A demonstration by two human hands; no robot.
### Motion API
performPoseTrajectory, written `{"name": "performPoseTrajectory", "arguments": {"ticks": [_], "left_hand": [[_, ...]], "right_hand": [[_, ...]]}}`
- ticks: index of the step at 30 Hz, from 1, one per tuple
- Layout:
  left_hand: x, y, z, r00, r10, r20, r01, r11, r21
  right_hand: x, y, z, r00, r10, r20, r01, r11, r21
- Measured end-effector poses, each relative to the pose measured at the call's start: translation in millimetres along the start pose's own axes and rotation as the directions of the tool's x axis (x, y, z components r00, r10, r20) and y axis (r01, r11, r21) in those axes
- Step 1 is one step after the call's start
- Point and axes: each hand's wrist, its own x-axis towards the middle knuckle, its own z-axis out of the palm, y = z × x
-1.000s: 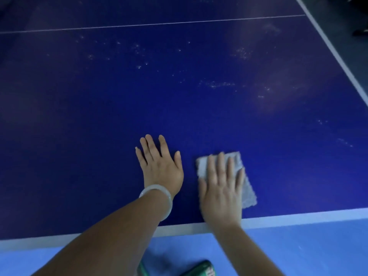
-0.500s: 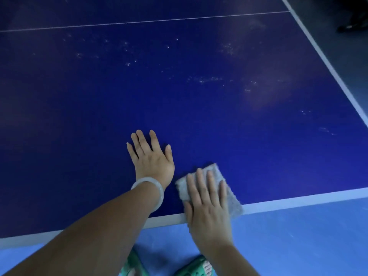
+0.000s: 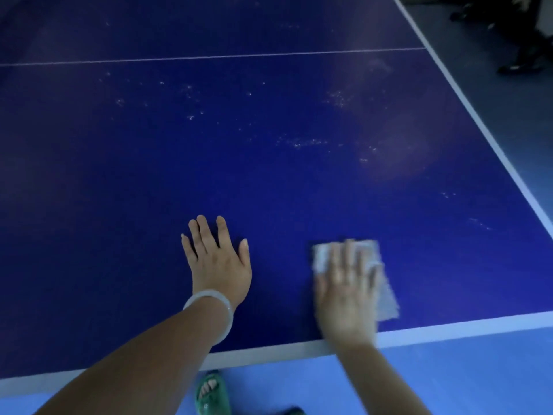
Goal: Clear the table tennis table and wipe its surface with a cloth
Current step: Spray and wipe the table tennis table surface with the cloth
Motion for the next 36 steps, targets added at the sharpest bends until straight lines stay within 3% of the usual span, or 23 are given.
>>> {"name": "performPoseTrajectory", "arguments": {"ticks": [1, 3, 5, 7, 9, 10, 12, 19, 25, 29, 33, 36], "left_hand": [[-0.5, 0.2, -0.6, 1.0, 0.0, -0.001, 0.0, 1.0, -0.009], [-0.8, 0.8, -2.5, 1.0, 0.0, 0.004, 0.0, 1.0, -0.019], [-0.8, 1.0, -4.3, 1.0, -0.006, 0.019, 0.006, 1.0, -0.011], [-1.0, 1.8, -5.7, 1.0, -0.004, 0.029, 0.004, 1.0, -0.008], [-1.1, 2.7, -7.1, 0.999, -0.001, 0.037, 0.002, 1.0, -0.014], [-1.1, 3.0, -7.7, 0.999, -0.005, 0.045, 0.006, 1.0, -0.007], [-1.9, 3.0, -8.6, 0.998, -0.013, 0.058, 0.013, 1.0, 0.01], [-2.3, 3.0, -13.3, 0.997, -0.008, 0.074, 0.006, 1.0, 0.027], [3.2, 3.0, -14.9, 0.999, -0.014, 0.03, 0.016, 0.997, -0.07], [27.4, 31.3, -21.5, 0.994, 0.108, 0.026, -0.104, 0.987, -0.127], [61.8, 71.4, -24.4, 0.987, 0.14, 0.076, -0.135, 0.988, -0.068], [72.3, 79.9, -20.6, 0.986, 0.13, 0.103, -0.129, 0.992, -0.018]], "right_hand": [[-5.2, -16.7, 4.4, 0.985, -0.174, 0.02, 0.174, 0.985, -0.007], [-3.7, -25.0, 11.3, 0.88, -0.469, 0.075, 0.47, 0.883, 0.009], [20.1, -1.1, 10.2, 0.804, -0.582, 0.123, 0.589, 0.807, -0.029], [52.3, 37.5, 7.6, 0.882, -0.457, 0.113, 0.468, 0.878, -0.099], [80.6, 71.9, 2.4, 0.992, -0.113, 0.05, 0.115, 0.993, -0.033], [89.5, 80.2, -0.2, 0.999, 0.033, 0.044, -0.034, 0.999, 0.022], [97.6, 75.5, -2.1, 0.985, 0.163, 0.064, -0.168, 0.983, 0.07], [110.8, 49.0, -1.5, 0.993, 0.071, 0.09, -0.077, 0.995, 0.062], [108.8, 48.0, -1.8, 0.995, 0.06, 0.083, -0.065, 0.996, 0.062], [110.5, 48.7, -0.1, 0.992, 0.073, 0.104, -0.079, 0.995, 0.054], [111.3, 48.4, 1.9, 0.993, 0.065, 0.095, -0.072, 0.995, 0.072], [119.0, 50.7, -3.1, 0.996, -0.026, 0.082, 0.021, 0.998, 0.065]]}}
